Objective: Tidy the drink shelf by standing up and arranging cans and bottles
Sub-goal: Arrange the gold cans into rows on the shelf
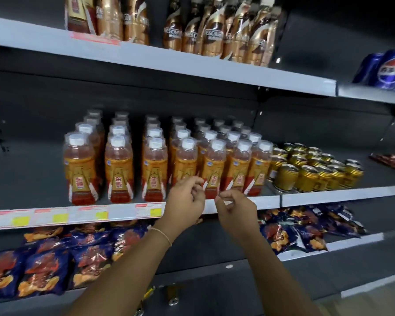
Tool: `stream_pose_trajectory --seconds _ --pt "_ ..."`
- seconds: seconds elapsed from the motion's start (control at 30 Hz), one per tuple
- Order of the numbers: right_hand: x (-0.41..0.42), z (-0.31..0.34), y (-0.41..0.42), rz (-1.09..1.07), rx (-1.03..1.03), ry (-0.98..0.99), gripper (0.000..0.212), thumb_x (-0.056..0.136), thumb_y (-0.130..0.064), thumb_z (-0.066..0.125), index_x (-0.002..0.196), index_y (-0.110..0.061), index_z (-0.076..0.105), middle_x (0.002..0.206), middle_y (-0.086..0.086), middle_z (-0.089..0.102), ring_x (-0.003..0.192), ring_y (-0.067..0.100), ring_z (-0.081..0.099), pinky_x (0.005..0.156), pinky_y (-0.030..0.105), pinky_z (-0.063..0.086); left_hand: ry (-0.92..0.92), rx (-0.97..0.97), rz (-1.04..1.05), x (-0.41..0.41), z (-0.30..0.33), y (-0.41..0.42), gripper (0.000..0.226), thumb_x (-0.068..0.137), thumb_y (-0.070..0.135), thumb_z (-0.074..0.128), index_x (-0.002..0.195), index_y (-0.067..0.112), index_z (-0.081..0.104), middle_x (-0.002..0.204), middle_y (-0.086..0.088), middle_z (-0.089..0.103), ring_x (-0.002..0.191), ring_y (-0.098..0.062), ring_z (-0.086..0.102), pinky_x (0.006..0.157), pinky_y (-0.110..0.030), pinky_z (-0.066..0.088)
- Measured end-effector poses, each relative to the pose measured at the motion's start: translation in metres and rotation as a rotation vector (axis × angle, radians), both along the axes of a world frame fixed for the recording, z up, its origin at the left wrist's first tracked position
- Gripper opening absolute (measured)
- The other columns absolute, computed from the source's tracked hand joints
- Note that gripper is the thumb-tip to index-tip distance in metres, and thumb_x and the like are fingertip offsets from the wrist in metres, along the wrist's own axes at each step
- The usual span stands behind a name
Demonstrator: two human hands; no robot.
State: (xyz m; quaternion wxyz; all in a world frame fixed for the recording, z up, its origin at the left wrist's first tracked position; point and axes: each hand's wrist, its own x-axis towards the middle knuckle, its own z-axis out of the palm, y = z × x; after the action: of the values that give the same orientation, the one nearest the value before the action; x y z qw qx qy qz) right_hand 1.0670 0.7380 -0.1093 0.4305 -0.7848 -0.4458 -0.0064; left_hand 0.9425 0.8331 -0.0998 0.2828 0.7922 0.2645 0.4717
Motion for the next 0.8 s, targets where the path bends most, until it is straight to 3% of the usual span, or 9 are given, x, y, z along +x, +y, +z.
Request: stream_pose_trajectory --seconds 0.2,0.37,0.5,0.6,0.67,0.8 --pt "0.092 0.013 -0.064 -0.005 -0.034 -0.004 0.028 0.095 -0.039 0.065 0.118 -0.022 0.066 0.09 -0.012 0.068 0.063 -0.011 0.055 0.06 0.001 0.034 0.08 -0.02 0.001 0.098 0.017 -0.05 0.026 0.092 0.012 0.053 0.116 0.009 0.065 0.101 -0.003 0.062 0.093 -0.021 0.06 0.081 -0.03 0.05" --pt "0.153 0.019 -0.099 -0.053 -0.055 0.017 0.026 0.096 -0.04 0.063 0.118 -0.025 0.065 0.101 -0.012 0.069 0.066 -0.012 0.054 0.055 0.001 0.033 0.127 0.004 -0.052 0.159 0.023 -0.075 0.023 0.09 0.014 0.056 0.112 0.013 0.064 0.098 0.0 0.061 0.088 -0.015 0.058 0.079 -0.031 0.05" --pt "0.192 0.019 -0.111 -0.06 -0.051 0.022 0.025 0.097 -0.038 0.062 0.119 -0.025 0.064 0.11 -0.01 0.071 0.073 -0.007 0.057 0.065 0.011 0.04 0.14 0.001 -0.075 0.204 0.023 -0.084 0.032 0.092 0.018 0.055 0.123 0.014 0.06 0.104 0.004 0.059 0.091 -0.01 0.056 0.082 -0.023 0.047" --pt "0.218 0.018 -0.112 -0.079 -0.058 0.03 0.025 0.097 -0.037 0.062 0.12 -0.026 0.063 0.094 -0.016 0.07 0.069 -0.011 0.057 0.06 0.002 0.035 0.16 -0.026 -0.098 0.236 0.022 -0.085 0.037 0.093 0.016 0.052 0.13 0.013 0.055 0.113 -0.002 0.058 0.103 -0.017 0.057 0.091 -0.034 0.05" --pt "0.235 0.018 -0.11 -0.089 -0.062 0.008 0.022 0.098 -0.035 0.062 0.118 -0.027 0.064 0.077 -0.019 0.065 0.065 -0.011 0.057 0.055 -0.001 0.031 0.161 -0.04 -0.098 0.258 0.021 -0.083 0.042 0.093 0.013 0.052 0.136 0.011 0.051 0.126 -0.007 0.056 0.116 -0.021 0.054 0.1 -0.031 0.045" --pt "0.271 0.025 -0.1 -0.085 0.001 -0.108 0.007 0.097 -0.021 0.062 0.103 -0.026 0.064 0.083 -0.019 0.062 0.062 -0.006 0.056 0.053 0.004 0.037 0.146 -0.095 -0.097 0.301 0.017 -0.069 0.049 0.092 0.015 0.054 0.14 0.014 0.043 0.137 -0.004 0.049 0.128 -0.021 0.046 0.106 -0.028 0.036"
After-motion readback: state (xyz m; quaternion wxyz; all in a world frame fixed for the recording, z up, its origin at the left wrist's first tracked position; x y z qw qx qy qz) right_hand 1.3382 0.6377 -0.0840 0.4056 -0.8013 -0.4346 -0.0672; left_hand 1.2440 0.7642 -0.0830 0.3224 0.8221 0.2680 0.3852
